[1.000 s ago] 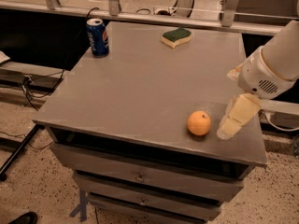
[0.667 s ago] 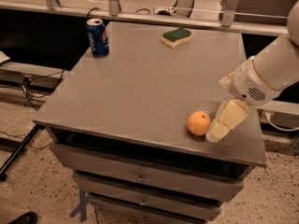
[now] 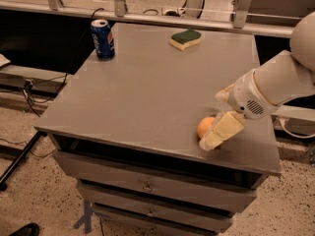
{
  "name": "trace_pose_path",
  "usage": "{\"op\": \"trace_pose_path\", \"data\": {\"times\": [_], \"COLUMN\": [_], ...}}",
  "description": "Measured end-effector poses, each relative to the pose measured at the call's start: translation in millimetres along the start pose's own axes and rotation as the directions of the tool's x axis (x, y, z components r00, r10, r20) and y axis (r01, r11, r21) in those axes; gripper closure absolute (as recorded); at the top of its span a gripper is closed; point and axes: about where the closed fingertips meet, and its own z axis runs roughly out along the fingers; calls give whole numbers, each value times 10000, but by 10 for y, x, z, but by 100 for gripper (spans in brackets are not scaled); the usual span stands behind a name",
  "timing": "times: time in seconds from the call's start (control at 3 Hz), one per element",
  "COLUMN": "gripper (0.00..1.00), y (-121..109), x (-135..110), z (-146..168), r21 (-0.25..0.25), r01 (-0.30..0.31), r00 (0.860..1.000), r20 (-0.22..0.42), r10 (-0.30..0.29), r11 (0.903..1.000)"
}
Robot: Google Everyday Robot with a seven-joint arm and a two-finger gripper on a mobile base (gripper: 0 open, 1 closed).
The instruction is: Move orange near sponge
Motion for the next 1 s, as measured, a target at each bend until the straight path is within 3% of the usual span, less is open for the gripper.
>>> {"op": "trace_pose_path", "data": {"times": [0.67,1.0], "gripper": [61,85], "y": [59,-69], "x": [-33,-82], "z": [98,-88], "r21": [-44,527], "r01": [-142,39], "r00": [9991,9989], "r20": [408,464], "r10": [143,-64], "r11": [9999,9986]}}
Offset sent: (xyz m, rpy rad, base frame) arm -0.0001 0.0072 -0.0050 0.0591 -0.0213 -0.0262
